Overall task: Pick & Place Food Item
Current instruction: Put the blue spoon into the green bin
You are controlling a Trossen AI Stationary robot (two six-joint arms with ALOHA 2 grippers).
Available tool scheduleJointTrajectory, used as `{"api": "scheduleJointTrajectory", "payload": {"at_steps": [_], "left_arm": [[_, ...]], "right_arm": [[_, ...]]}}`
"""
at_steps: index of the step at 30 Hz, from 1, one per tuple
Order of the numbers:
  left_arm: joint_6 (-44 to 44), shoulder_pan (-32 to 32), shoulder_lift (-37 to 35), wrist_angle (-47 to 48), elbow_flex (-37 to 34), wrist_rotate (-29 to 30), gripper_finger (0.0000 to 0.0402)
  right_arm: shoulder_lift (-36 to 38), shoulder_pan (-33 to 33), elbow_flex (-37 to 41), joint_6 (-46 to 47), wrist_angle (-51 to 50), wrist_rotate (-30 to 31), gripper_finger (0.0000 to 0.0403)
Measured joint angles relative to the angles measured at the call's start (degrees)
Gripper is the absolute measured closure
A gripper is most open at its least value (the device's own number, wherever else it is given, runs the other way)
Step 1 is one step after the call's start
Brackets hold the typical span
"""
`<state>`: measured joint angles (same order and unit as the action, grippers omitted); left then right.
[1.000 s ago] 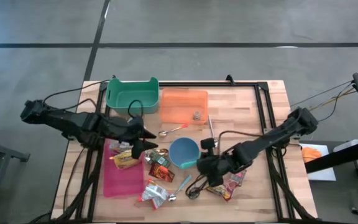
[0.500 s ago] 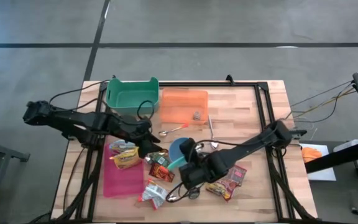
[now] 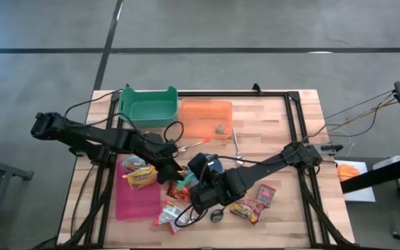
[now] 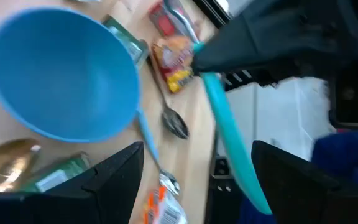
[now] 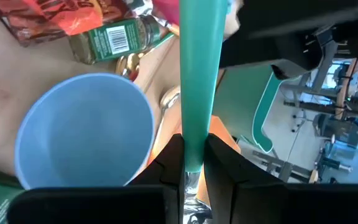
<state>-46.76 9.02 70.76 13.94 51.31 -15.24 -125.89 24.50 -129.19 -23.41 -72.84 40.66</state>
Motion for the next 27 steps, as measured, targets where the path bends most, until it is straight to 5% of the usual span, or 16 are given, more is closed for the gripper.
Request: {"api": "scheduleJointTrajectory", "payload": {"at_steps": [16,27], "left_arm": [[-1.5,0.0,4.8,-3.4,0.2,-2.7,0.0119],[1.5,0.0,5.3,-4.5,0.1,-3.7,0.0322]], "right_arm": [[0.0,-1.4,0.3,-1.5,1.7,-0.2,0.0373],[0.0,-1.5,0.3,-0.9,1.9,-0.1,0.0373]]}}
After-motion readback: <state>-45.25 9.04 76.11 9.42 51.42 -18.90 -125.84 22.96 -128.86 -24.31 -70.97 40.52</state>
